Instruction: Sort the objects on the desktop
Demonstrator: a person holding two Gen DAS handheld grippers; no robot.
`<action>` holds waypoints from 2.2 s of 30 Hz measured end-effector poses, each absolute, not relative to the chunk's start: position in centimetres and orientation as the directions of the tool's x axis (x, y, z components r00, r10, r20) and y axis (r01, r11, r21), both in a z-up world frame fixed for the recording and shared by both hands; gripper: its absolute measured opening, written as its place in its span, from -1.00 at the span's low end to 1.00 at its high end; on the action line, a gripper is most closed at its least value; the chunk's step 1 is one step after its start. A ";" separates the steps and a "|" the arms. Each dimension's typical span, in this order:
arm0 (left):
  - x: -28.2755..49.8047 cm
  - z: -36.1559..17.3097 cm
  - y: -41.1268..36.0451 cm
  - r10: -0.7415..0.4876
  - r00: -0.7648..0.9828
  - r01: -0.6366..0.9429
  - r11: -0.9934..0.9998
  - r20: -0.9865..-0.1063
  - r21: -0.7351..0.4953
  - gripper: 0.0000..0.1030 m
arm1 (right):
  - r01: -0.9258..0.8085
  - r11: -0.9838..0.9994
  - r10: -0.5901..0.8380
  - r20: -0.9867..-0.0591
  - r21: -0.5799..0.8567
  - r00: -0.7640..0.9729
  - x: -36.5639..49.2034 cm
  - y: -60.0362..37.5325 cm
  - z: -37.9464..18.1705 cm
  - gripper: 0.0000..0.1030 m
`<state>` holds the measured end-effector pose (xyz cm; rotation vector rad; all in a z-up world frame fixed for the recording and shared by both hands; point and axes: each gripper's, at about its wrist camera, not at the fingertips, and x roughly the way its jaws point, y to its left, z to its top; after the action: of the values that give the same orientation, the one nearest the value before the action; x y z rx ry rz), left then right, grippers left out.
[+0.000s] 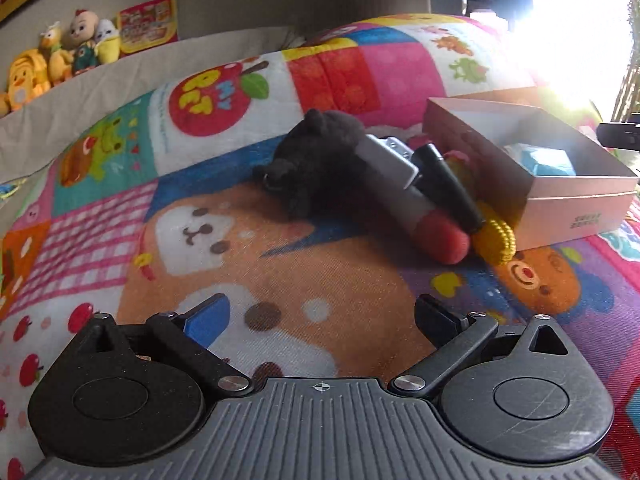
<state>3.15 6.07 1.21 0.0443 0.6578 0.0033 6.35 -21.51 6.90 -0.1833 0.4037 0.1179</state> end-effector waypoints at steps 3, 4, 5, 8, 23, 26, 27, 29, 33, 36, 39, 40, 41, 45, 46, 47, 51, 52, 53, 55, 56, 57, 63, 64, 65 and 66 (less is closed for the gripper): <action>3.1 1.3 6.9 0.025 0.791 -0.028 1.000 -0.612 0.005 0.97 | -0.311 0.932 0.217 -0.402 -0.185 0.889 3.9 -18.1 7.8 0.25; 3.1 1.2 7.0 0.029 0.790 -0.036 0.999 -0.613 0.000 0.97 | -0.354 0.917 0.252 -0.420 -0.185 0.872 3.7 -17.2 7.9 -0.03; 3.0 1.2 7.0 0.029 0.789 -0.038 0.999 -0.614 -0.003 0.97 | -0.409 0.895 0.295 -0.452 -0.177 0.842 3.8 -15.7 8.1 -0.16; 2.5 1.2 6.5 0.017 0.796 -0.010 1.000 -0.605 0.014 0.97 | -0.477 0.871 0.362 -0.501 -0.119 0.786 5.8 -12.1 8.6 -0.21; 1.0 1.2 4.2 -0.072 0.832 0.150 0.984 -0.550 0.098 1.00 | -0.479 0.871 0.393 -0.745 0.113 0.539 17.6 -4.8 5.3 -0.11; 1.0 1.2 3.9 -0.068 0.831 0.158 0.980 -0.553 0.117 1.00 | -0.529 0.803 0.521 -0.753 0.273 0.402 15.8 -6.1 5.6 -0.12; 1.0 1.1 3.8 -0.064 0.829 0.158 0.980 -0.555 0.124 1.00 | -0.526 0.798 0.538 -0.741 0.295 0.401 15.0 -6.8 6.0 -0.12; 1.2 1.1 3.6 -0.057 0.824 0.159 0.978 -0.564 0.134 1.00 | -0.517 0.821 0.514 -0.711 0.244 0.480 13.5 -8.2 7.1 -0.12; 1.4 0.9 3.4 -0.045 0.817 0.157 0.977 -0.575 0.147 1.00 | -0.509 0.861 0.386 -0.632 -0.015 0.672 9.6 -10.1 8.3 -0.12; 1.4 0.9 3.3 -0.040 0.816 0.161 0.974 -0.576 0.160 1.00 | -0.557 0.830 0.406 -0.647 -0.035 0.646 7.6 -11.5 7.6 -0.12; 1.1 0.8 2.9 -0.038 0.819 0.173 0.968 -0.573 0.184 1.00 | -0.556 0.829 0.407 -0.610 -0.068 0.680 6.0 -12.1 6.9 -0.14; 1.1 0.9 2.7 -0.040 0.819 0.180 0.965 -0.573 0.190 1.00 | -0.554 0.829 0.403 -0.603 -0.078 0.688 5.8 -12.1 6.6 -0.14; 1.0 0.9 2.6 -0.050 0.813 0.193 0.963 -0.580 0.188 1.00 | -0.555 0.827 0.400 -0.603 -0.086 0.690 5.4 -12.0 6.3 -0.14; 0.0 0.8 1.9 -0.111 0.797 0.262 0.949 -0.594 0.175 1.00 | -0.564 0.818 0.383 -0.623 -0.114 0.682 4.6 -11.0 4.5 -0.24; -0.2 0.8 1.7 -0.117 0.795 0.272 0.946 -0.595 0.176 1.00 | -0.551 0.828 0.371 -0.633 -0.106 0.679 4.9 -11.0 4.0 -0.24; -0.3 0.8 1.5 -0.116 0.795 0.272 0.945 -0.595 0.180 1.00 | -0.537 0.838 0.362 -0.642 -0.093 0.676 5.4 -11.1 3.4 -0.26; -0.1 0.7 1.7 -0.113 0.785 0.261 0.952 -0.609 0.159 1.00 | -0.506 0.862 0.387 -0.677 0.025 0.626 6.7 -12.6 2.5 -0.40; -0.1 0.7 1.7 -0.113 0.782 0.256 0.955 -0.613 0.152 1.00 | -0.505 0.862 0.399 -0.682 0.050 0.613 6.5 -13.1 2.6 -0.41; 0.0 0.7 1.8 -0.110 0.781 0.252 0.957 -0.615 0.148 1.00 | -0.503 0.861 0.413 -0.683 0.078 0.602 6.3 -13.8 2.7 -0.40; -0.1 0.7 1.8 -0.107 0.780 0.245 0.959 -0.617 0.144 1.00 | -0.485 0.862 0.438 -0.691 0.143 0.575 5.6 -15.4 2.9 -0.41; -0.1 0.7 1.8 -0.103 0.782 0.243 0.959 -0.615 0.148 1.00 | -0.471 0.859 0.463 -0.693 0.199 0.552 5.0 -16.7 3.0 -0.41; -0.1 0.8 1.7 -0.101 0.783 0.243 0.958 -0.614 0.152 1.00 | -0.458 0.855 0.483 -0.694 0.243 0.534 4.5 -17.9 3.0 -0.41; 0.5 0.9 1.8 -0.141 0.764 0.273 0.955 -0.630 0.117 1.00 | -0.364 0.901 0.419 -0.685 0.235 0.595 0.1 -24.3 2.6 -0.36; 0.7 0.9 1.9 -0.163 0.755 0.286 0.953 -0.636 0.095 1.00 | -0.346 0.917 0.383 -0.682 0.199 0.623 -0.5 -25.0 2.3 -0.25; 1.0 0.9 2.0 -0.180 0.746 0.293 0.953 -0.641 0.075 1.00 | -0.327 0.927 0.360 -0.679 0.184 0.640 -1.0 -25.6 2.1 -0.14; 1.3 0.9 2.1 -0.188 0.742 0.295 0.954 -0.643 0.061 1.00 | -0.301 0.934 0.348 -0.671 0.190 0.655 -1.3 -26.5 1.9 -0.09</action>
<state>1.35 2.08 0.93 0.1633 0.6856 -0.2658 -1.32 -26.49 1.89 0.0640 0.7735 0.3680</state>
